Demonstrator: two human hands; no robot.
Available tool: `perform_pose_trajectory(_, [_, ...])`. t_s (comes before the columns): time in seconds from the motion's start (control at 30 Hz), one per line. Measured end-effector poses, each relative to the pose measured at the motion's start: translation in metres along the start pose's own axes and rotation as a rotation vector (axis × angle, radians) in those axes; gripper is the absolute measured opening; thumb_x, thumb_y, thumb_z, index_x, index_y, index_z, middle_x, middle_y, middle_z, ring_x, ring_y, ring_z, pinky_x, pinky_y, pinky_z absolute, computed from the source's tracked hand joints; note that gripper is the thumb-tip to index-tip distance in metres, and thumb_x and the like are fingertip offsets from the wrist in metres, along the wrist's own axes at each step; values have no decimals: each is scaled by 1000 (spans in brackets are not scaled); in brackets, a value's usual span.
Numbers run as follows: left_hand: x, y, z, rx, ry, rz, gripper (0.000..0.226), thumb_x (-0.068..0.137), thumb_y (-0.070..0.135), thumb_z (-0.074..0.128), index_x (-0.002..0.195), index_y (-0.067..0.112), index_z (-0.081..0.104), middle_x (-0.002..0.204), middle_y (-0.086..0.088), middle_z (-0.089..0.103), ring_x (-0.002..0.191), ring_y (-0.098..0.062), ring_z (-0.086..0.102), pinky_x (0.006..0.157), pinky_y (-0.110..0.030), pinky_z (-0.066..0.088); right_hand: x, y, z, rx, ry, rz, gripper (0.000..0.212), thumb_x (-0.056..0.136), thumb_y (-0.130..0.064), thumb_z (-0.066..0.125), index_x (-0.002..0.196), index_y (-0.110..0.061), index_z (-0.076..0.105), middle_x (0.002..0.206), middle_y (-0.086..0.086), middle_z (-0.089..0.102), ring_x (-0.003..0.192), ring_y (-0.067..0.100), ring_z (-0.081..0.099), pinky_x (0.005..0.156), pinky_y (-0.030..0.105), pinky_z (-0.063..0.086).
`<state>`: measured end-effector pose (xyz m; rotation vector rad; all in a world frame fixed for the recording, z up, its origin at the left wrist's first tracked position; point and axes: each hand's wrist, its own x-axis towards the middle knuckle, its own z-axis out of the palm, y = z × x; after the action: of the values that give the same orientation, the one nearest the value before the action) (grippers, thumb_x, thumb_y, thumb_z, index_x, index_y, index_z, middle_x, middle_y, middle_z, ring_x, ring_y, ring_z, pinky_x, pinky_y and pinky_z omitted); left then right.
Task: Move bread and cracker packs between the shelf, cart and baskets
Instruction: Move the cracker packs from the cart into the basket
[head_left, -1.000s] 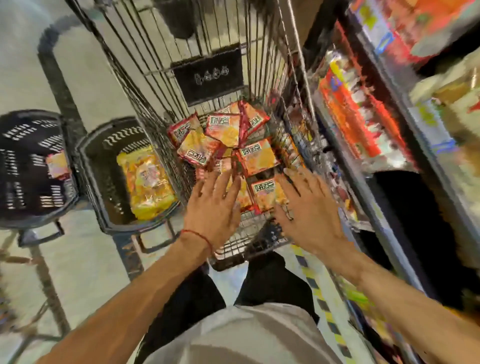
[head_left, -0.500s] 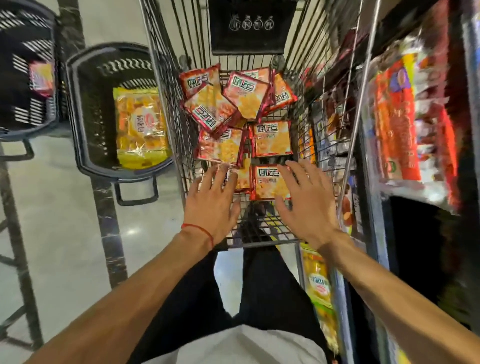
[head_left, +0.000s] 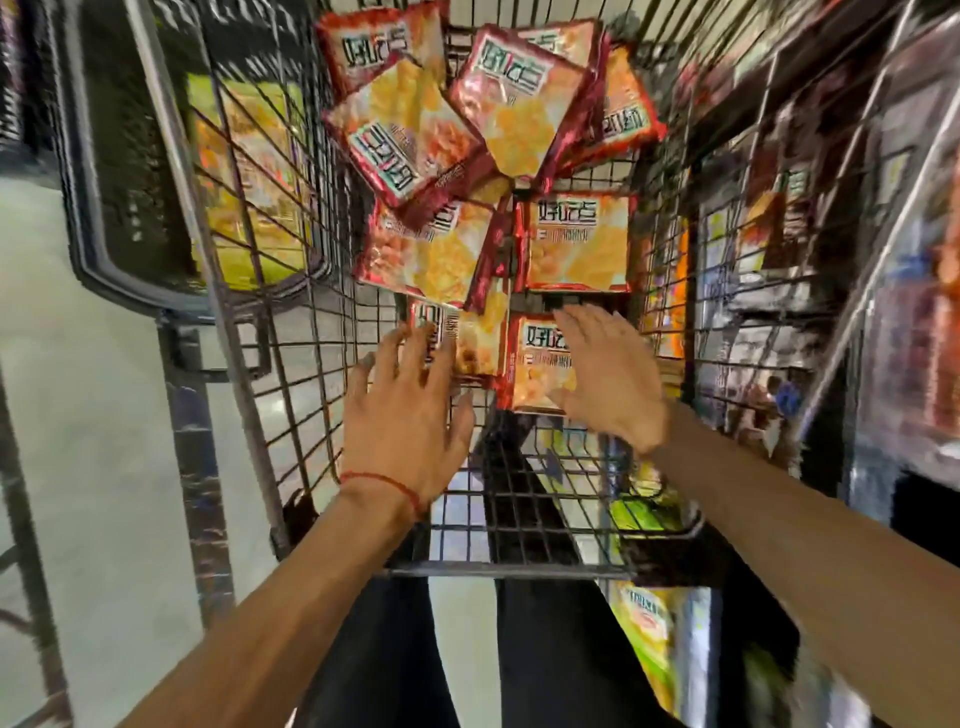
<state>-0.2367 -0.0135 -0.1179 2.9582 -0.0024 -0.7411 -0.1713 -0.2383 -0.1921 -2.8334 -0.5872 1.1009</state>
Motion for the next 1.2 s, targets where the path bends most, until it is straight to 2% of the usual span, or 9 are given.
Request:
perform_pose_trajectory(0.13, [-5,0,11,-55,-2,-69,54,101,47,45,146,19,47,155,-8,43,144,-32,34,111,-54,38,6,1,9,-29,-25,18,103,90,-46,76,164,-9,15,166,11,29,151,31,30,122,47,31])
perform_pose_trajectory(0.23, [-8,-3,15,-64,-29,-104,54,100,50,42,144,19,47,154,-6,42,144,-31,35,109,-54,40,3,-5,12,-107,1,116,113,83,-63,75,163,-10,16,156,8,42,139,31,40,105,48,37])
perform_pose_trajectory(0.4, [-7,-6,16,-132,-58,-151,53,101,51,40,144,20,44,155,-5,37,143,-29,33,108,-53,40,0,-5,7,-118,-33,198,107,70,-83,70,144,-12,44,132,10,53,123,30,43,98,46,35])
perform_pose_trajectory(0.53, [-6,-5,12,-174,-83,-174,53,100,49,41,144,21,44,157,-3,34,144,-27,31,109,-50,39,-10,-10,0,81,-25,203,102,69,-75,79,138,-7,44,135,13,46,124,32,47,100,45,45])
perform_pose_trajectory(0.67, [1,-5,9,-292,-112,-235,54,100,47,45,147,21,41,158,-2,31,144,-26,29,111,-51,37,-33,-9,-7,284,31,305,90,75,-64,83,129,-9,37,120,13,54,102,37,65,75,40,51])
perform_pose_trajectory(0.77, [17,-3,15,-425,-99,-321,56,99,47,52,147,19,40,155,-6,38,141,-27,35,111,-49,37,-47,-6,-12,496,127,434,91,76,-62,83,132,-9,34,104,12,66,86,34,66,67,41,54])
perform_pose_trajectory(0.97, [64,7,55,-745,-125,-601,85,92,50,67,156,11,27,161,-11,34,150,-28,28,121,-42,25,-39,-11,-8,954,346,451,98,87,-52,77,154,-10,20,119,-2,61,99,18,62,85,40,54])
perform_pose_trajectory(1.07, [74,8,79,-820,-68,-675,75,85,48,76,141,8,47,141,-13,51,138,-32,42,115,-42,35,-31,-11,0,971,366,457,95,90,-48,77,155,-10,19,118,-5,57,87,10,57,81,33,51])
perform_pose_trajectory(1.2, [71,12,76,-917,-61,-739,63,74,56,83,114,13,60,109,-3,54,123,-31,50,110,-44,42,-37,-9,0,970,308,470,94,98,-38,70,161,-4,9,155,6,41,137,21,44,95,23,35])
